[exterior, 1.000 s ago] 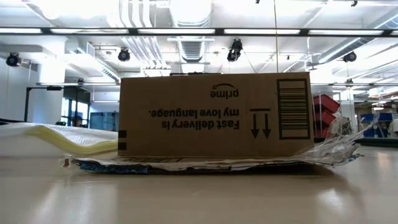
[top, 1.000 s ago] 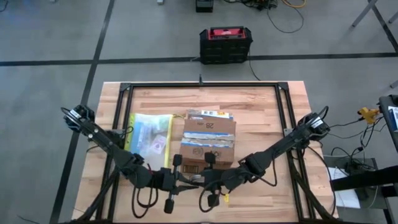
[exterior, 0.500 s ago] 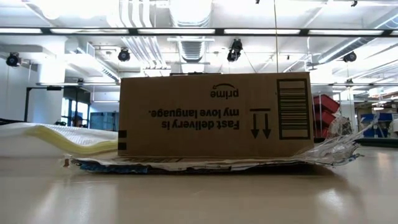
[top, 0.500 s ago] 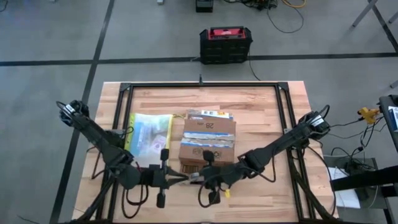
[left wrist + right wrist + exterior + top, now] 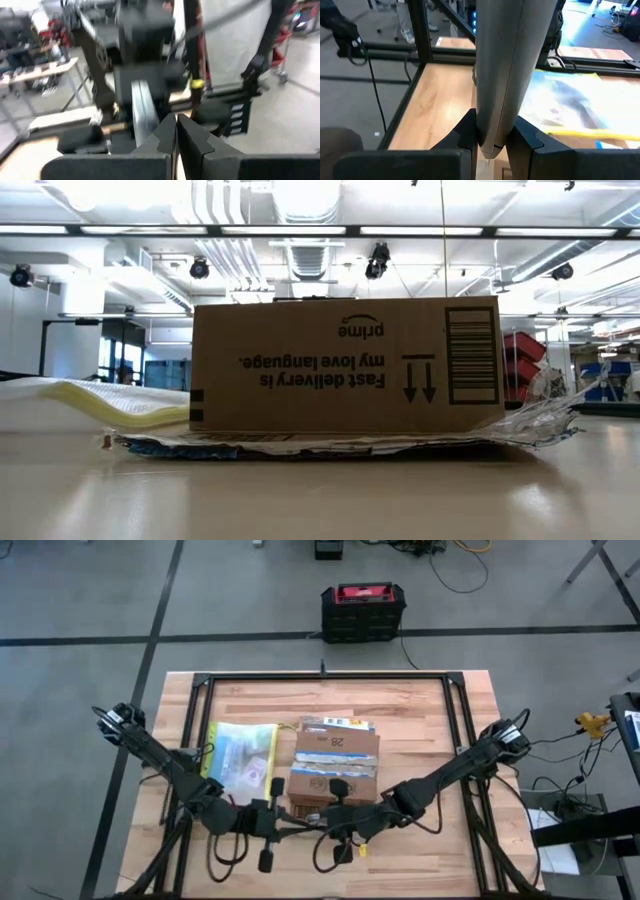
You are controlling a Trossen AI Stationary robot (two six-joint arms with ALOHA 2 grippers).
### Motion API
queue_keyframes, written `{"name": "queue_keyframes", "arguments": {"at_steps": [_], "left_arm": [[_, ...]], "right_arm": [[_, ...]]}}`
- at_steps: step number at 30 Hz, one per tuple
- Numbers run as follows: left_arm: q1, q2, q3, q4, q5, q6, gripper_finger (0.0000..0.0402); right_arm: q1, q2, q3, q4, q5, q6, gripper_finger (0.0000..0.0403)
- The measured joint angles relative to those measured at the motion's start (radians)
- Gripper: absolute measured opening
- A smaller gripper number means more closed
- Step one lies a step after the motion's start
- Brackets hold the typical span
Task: Unpack boxes
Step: Break down the box until it is fully flat
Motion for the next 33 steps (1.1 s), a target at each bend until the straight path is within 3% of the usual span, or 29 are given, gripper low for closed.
{"name": "queue_keyframes", "arguments": {"at_steps": [6,28,33], "left_arm": [[-0.022,-0.015,-0.011,-0.054,-0.107,-0.015,0.0000],[0.044,0.077,-0.013,0.015,-0.089,-0.060,0.0000],[0.026,0.024,-0.016,-0.116,-0.101,-0.057,0.0000]], "right_arm": [[0.004,0.000,-0.001,0.012,0.009,0.004,0.0048],[0.011,0.003,-0.005,0.026,-0.012,0.006,0.0048],[0.008,-0.038,-0.003,-0.012,-0.021,-0.031,0.0048]]}}
